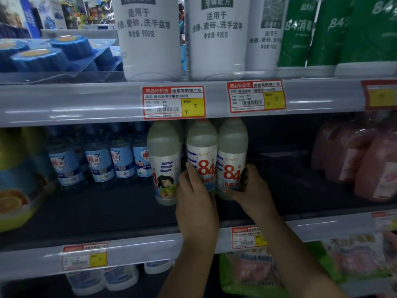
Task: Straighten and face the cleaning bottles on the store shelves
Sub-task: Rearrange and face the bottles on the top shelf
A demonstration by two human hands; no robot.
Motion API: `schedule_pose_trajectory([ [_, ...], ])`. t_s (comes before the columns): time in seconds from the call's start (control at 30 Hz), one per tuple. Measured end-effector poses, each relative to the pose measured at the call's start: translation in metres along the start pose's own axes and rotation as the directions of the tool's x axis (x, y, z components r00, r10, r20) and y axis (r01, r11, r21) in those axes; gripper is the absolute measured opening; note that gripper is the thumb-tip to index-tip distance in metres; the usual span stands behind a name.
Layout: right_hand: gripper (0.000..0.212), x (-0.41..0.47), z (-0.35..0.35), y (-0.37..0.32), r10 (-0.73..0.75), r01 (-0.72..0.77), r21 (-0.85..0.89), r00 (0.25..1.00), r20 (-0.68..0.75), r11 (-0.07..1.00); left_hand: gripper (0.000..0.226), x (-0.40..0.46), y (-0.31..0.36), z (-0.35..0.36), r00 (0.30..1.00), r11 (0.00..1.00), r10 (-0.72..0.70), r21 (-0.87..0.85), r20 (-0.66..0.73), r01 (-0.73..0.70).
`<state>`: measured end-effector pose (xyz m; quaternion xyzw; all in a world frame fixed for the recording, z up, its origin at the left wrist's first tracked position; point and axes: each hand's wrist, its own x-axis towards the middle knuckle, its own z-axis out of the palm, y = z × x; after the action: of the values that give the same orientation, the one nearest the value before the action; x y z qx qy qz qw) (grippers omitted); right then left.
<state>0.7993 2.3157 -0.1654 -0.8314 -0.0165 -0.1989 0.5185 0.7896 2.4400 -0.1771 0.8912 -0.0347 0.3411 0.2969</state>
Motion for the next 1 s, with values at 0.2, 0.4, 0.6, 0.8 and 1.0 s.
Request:
schedule_pose_trajectory([
  [0.2, 0.072, -0.001, 0.002, -0.004, -0.020, 0.020, 0.014, 1.000, -0.007, 1.000, 0.086, -0.008, -0.003, -0.005, 0.974, 0.995, 0.091, -0.011, -0.207, -0.096],
  [0.4, 0.075, -0.001, 0.001, -0.005, -0.031, 0.031, -0.011, 0.999, 0.008, 0.999, 0.098, 0.002, -0.009, -0.013, 0.918, 0.847, -0.381, -0.438, -0.105, 0.302],
  [0.6, 0.076, -0.001, 0.000, -0.006, -0.019, 0.019, 0.003, 1.000, 0.019, 1.000, 0.093, 0.012, -0.014, -0.012, 0.907, 0.817, -0.410, -0.481, -0.097, 0.318],
  [0.8, 0.073, -0.002, -0.001, -0.007, -0.028, 0.028, -0.001, 1.000, 0.008, 1.000, 0.103, 0.010, -0.007, -0.012, 0.917, 0.836, -0.392, -0.445, -0.078, 0.320],
  [1.0, 0.074, -0.002, 0.000, -0.006, -0.025, 0.025, 0.009, 1.000, 0.018, 1.000, 0.102, 0.011, -0.009, -0.013, 0.922, 0.843, -0.381, -0.435, -0.066, 0.317],
])
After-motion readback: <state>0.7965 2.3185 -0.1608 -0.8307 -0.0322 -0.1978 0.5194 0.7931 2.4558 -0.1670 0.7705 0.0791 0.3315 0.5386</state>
